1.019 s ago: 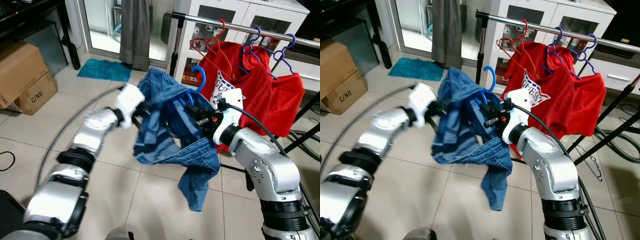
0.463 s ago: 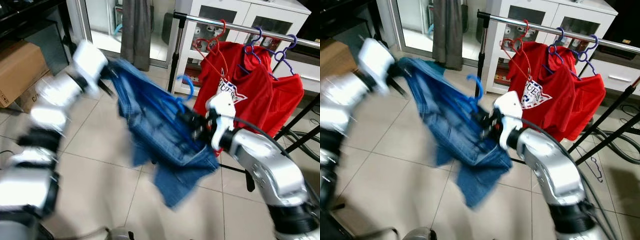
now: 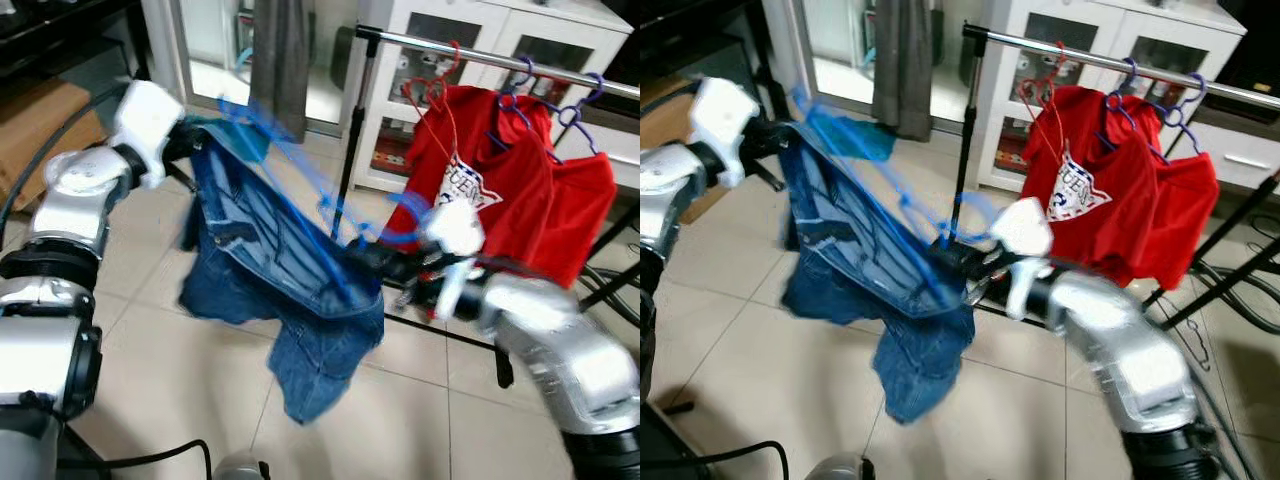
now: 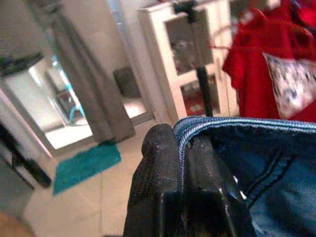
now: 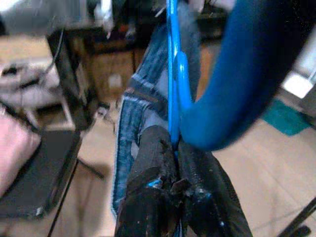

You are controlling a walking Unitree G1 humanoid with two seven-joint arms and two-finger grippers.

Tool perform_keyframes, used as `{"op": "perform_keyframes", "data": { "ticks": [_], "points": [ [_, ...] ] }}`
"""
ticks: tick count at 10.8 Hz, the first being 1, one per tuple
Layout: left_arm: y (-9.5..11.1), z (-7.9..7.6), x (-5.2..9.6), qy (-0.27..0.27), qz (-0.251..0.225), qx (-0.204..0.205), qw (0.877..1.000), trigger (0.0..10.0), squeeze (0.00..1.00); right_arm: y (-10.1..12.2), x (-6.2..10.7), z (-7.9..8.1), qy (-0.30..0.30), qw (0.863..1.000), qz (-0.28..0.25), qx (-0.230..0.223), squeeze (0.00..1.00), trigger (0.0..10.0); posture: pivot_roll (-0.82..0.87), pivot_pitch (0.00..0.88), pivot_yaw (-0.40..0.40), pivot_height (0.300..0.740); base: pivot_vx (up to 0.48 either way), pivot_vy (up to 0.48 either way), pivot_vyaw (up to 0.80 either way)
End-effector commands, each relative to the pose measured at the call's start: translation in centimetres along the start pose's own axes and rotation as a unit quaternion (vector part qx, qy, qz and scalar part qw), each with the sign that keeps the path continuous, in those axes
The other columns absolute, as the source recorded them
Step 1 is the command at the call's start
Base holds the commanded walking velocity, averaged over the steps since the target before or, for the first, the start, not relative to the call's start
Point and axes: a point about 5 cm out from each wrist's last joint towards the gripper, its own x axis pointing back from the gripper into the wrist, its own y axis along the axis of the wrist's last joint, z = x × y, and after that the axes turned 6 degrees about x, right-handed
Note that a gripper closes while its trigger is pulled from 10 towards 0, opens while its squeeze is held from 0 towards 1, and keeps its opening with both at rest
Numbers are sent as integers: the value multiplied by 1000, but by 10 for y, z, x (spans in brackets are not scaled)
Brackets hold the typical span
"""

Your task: Hang hanger

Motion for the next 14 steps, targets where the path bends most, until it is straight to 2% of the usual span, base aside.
{"op": "perform_keyframes", "data": {
  "ticks": [1, 2, 3, 4, 5, 6, 7, 8, 9, 10, 11, 12, 13, 14],
  "points": [
    [15, 1, -4, -2, -37, 24, 999, 0, 0, 2, 5, -11, -50, 998, -15, -24, 0, 0, 75, 0, -79, 740, 0, 0, 0],
    [12, -7, -7, -22, -40, 37, 998, 0, 0, 1, 2, -18, -89, 995, -25, -48, 0, 0, 75, 0, -79, 740, 0, 0, 0],
    [-4, -40, -17, -88, -34, 55, 994, 0, 0, -1, -6, -36, -198, 973, -52, -106, 0, 0, 73, 0, -77, 740, 0, 0, 0],
    [-21, -78, -24, -146, -21, 68, 987, 0, 0, -7, -7, -50, -279, 946, -66, -149, 0, 0, 71, 0, -73, 740, 0, 0, 0],
    [-38, -113, -27, -177, -9, 86, 980, 0, 0, -13, -6, -60, -328, 920, -91, -195, 0, 0, 70, 0, -71, 740, 0, 0, 0],
    [-45, -126, -28, -177, -3, 97, 979, 0, 0, -15, -4, -64, -346, 905, -111, -223, 0, 1098, 69, 0, -70, 740, 0, 0, 0],
    [-52, -132, -27, -148, 1, 117, 982, 0, 0, -24, 0, -67, -370, 897, -91, -226, 0, 10000, 68, 0, -69, 740, 0, 0, 0],
    [-59, -122, -19, -69, 4, 140, 988, 0, 0, -52, 13, -68, -410, 895, 27, -172, 0, 10000, 66, 0, -62, 740, 0, 0, 0],
    [-64, -108, -8, -8, 10, 167, 986, 8745, 0, -66, 23, -64, -411, 902, 77, -113, 0, 10000, 68, 0, -61, 740, 0, 0, -800],
    [-69, -103, 0, 21, 23, 193, 981, 10000, 0, -73, 29, -58, -408, 901, 90, -112, 0, 10000, 67, 0, -61, 740, 0, 0, -800],
    [-72, -107, 13, 31, 17, 198, 980, 10000, 0, -81, 36, -49, -417, 897, 111, -96, 0, 10000, 70, 0, -65, 740, 0, 0, -800],
    [-71, -110, 20, 50, -8, 206, 977, 10000, 0, -84, 37, -42, -423, 893, 103, -114, 0, 10000, 71, 0, -68, 740, 0, 0, -800],
    [-71, -113, 29, 68, -47, 259, 962, 10000, 0, -89, 39, -35, -441, 882, 104, -127, 0, 10000, 70, 0, -72, 740, 0, 0, -800],
    [-77, -120, 38, 104, -44, 227, 967, 10000, 0, -100, 45, -30, -468, 862, 122, -152, 0, 10000, 72, 0, -78, 740, 0, 0, -800]
  ]
}}
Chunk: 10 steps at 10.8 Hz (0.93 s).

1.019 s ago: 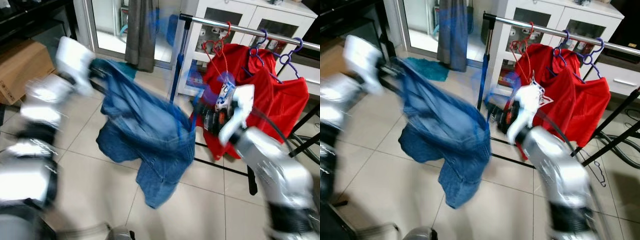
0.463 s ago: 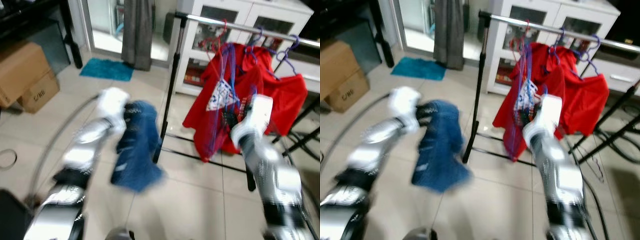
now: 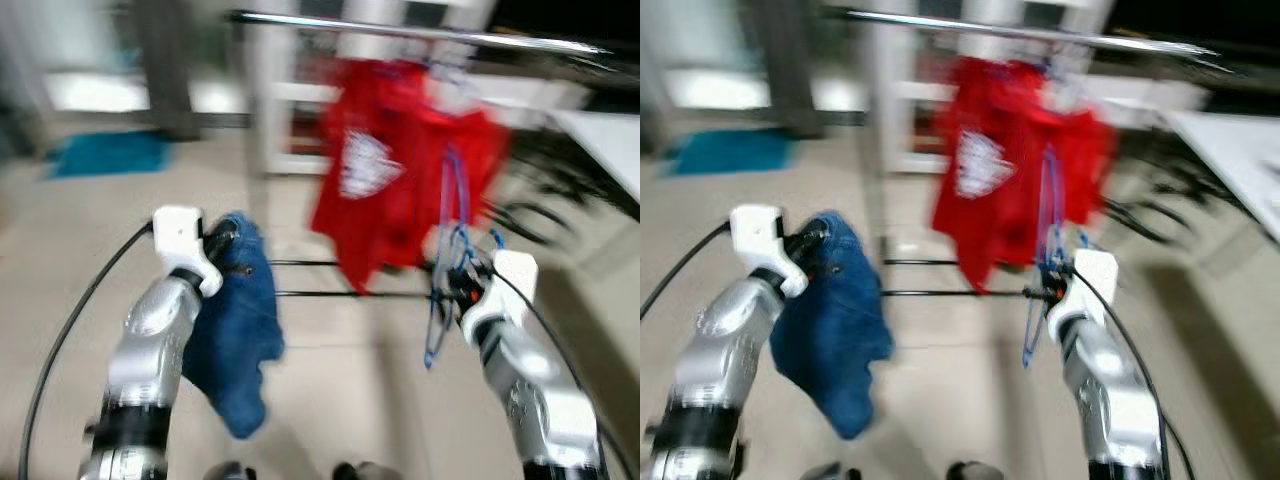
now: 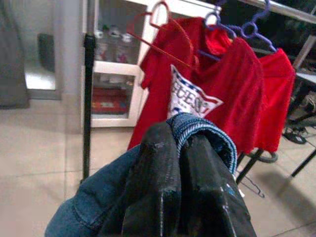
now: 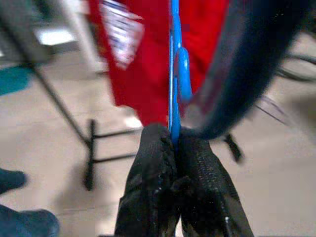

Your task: Hang hanger

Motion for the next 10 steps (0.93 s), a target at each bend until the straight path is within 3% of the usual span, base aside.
{"op": "perform_keyframes", "data": {
  "ticks": [1, 2, 3, 5, 6, 7, 8, 10],
  "points": [
    [8, -4, -1, -2, -20, -18, 1000, 10000, 0, 6, 1, -2, -11, 1000, -10, 0, 0, 10000, 71, 0, -78, 740, 0, 0, -800],
    [4, -2, 3, 23, -22, -11, 999, 10000, 0, 5, 4, -7, -38, 997, -28, 52, 0, 10000, 66, 0, -77, 740, 0, 0, -800],
    [7, -2, 4, 30, -45, -19, 998, 10000, 0, 2, 5, -15, -59, 996, -22, 70, 0, 10000, 60, 0, -67, 740, 0, 0, -800],
    [7, -6, 3, 28, -55, -43, 997, 10000, 0, 4, 7, -21, -65, 996, -21, 55, 0, 10000, 40, 0, -48, 740, 0, 0, -800],
    [1, -8, 3, 29, -28, -49, 998, 10000, 0, 9, 11, -19, -57, 998, -31, 9, 0, 10000, 17, 0, -33, 740, 0, 0, -800],
    [-8, -9, 4, 19, 24, -36, 999, 10000, 0, 10, 14, -16, -55, 997, -44, 22, 0, 10000, 9, 0, -34, 740, 0, 0, -800],
    [-9, -10, 6, -11, 32, -59, 998, 10000, 0, 7, 16, -16, -55, 998, -38, 20, 0, 10000, 6, 0, -34, 740, 0, 0, -800],
    [-13, -9, 12, -19, 43, -48, 998, 10000, 0, 1, 20, -9, -44, 998, -32, 12, 0, 10000, 2, 0, -31, 740, 0, 0, -800]
  ]
}}
